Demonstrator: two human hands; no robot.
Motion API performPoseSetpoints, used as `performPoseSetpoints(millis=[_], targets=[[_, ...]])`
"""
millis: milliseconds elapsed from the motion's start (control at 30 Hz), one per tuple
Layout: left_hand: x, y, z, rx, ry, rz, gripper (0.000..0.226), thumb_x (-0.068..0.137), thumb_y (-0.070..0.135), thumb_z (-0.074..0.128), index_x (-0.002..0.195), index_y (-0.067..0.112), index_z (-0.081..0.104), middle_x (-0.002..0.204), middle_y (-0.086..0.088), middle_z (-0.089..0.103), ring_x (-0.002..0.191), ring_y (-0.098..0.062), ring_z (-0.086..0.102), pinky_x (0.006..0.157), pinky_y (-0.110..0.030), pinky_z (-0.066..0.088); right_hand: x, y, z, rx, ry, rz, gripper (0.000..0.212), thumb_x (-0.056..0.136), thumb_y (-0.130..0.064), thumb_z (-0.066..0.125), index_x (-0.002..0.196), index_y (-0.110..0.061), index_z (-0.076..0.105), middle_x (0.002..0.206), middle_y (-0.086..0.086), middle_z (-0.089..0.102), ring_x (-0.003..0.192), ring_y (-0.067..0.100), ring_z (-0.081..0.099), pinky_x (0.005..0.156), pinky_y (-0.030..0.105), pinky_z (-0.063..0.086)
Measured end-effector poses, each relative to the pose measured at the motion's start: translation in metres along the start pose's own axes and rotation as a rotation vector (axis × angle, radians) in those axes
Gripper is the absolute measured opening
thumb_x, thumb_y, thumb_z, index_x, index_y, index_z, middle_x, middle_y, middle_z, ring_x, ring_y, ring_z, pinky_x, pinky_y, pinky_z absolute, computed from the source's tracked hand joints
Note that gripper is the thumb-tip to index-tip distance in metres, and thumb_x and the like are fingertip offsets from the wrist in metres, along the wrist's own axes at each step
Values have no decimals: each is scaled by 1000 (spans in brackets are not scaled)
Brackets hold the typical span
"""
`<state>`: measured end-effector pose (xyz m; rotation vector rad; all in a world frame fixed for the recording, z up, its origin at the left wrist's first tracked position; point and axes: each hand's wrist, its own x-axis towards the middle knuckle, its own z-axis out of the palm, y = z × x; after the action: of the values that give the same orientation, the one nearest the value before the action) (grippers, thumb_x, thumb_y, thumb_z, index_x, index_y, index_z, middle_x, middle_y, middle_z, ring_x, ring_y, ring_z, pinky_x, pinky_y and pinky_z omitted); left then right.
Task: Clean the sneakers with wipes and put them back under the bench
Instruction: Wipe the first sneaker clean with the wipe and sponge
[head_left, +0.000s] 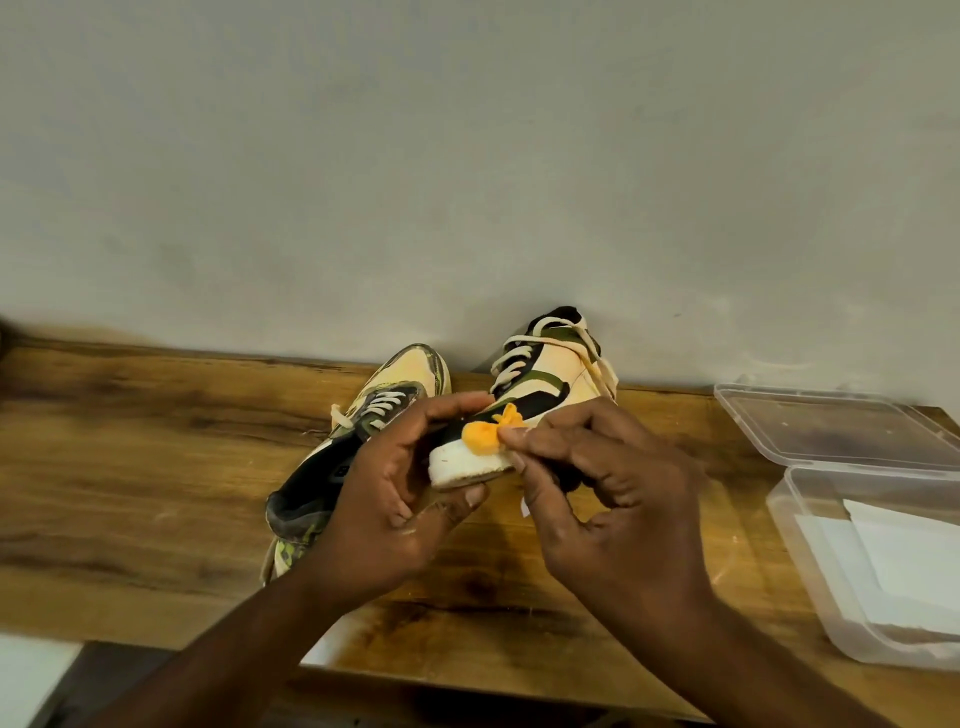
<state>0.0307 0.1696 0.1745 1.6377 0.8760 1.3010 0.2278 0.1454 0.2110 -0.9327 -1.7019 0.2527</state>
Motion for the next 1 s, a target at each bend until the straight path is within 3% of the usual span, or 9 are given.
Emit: performPoseSetpoints(millis=[100,267,433,533,667,767,900,1000], targets=[[-1,-2,-2,82,-38,-2,66,85,-1,78,146,7,53,140,-10,62,131,-35,61,106,-55,53,-3,6,0,-22,-18,-2,25,86,-3,82,110,-8,80,102,-2,71,93,10,69,75,19,57],[0,-7,-2,270,-92,32,75,76,2,85,145,11,57,140,-3,62,132,-23,61,109,-45,52,-23,8,12,-145,-181,-37,27,87,-6,80,114,-11,78,107,-3,65,97,6,62,78,12,51],[-3,-8,0,346,-129,-4,74,74,6,91,141,13,60,133,4,67,125,-12,66,105,-37,56,-36,15,18,-296,-361,-130,28,94,-9,73,122,-10,73,115,3,61,95,15,61,74,28,57],[-2,-8,-3,327,-147,-36,75,72,7,93,139,13,60,132,4,68,125,-13,66,104,-38,57,-38,17,18,-308,-386,-147,29,94,-10,74,123,-8,72,117,4,61,94,17,62,72,29,58],[-1,-8,-4,293,-189,-55,71,76,-1,89,140,13,60,136,-1,66,130,-20,64,109,-47,53,-36,23,13,-258,-345,-89,26,92,-9,76,118,-11,75,113,0,63,96,11,62,74,22,56],[0,-9,-10,252,-209,-122,74,75,-6,87,140,19,60,137,0,66,132,-20,62,110,-51,51,-26,37,4,-222,-200,67,28,85,-4,79,112,-14,78,106,-5,66,91,6,63,73,15,55],[0,-10,-16,133,-237,-218,71,78,-6,86,139,15,58,138,-2,67,133,-19,62,109,-51,53,-10,54,-9,-136,-20,321,26,85,-6,80,102,-26,77,98,-14,69,93,3,67,75,24,60],[3,-11,-18,96,-246,-248,69,79,-10,84,138,11,56,138,-5,66,133,-22,61,110,-51,52,-14,40,-2,-141,-56,251,23,84,-7,81,102,-20,79,98,-11,70,95,3,66,76,19,59]])
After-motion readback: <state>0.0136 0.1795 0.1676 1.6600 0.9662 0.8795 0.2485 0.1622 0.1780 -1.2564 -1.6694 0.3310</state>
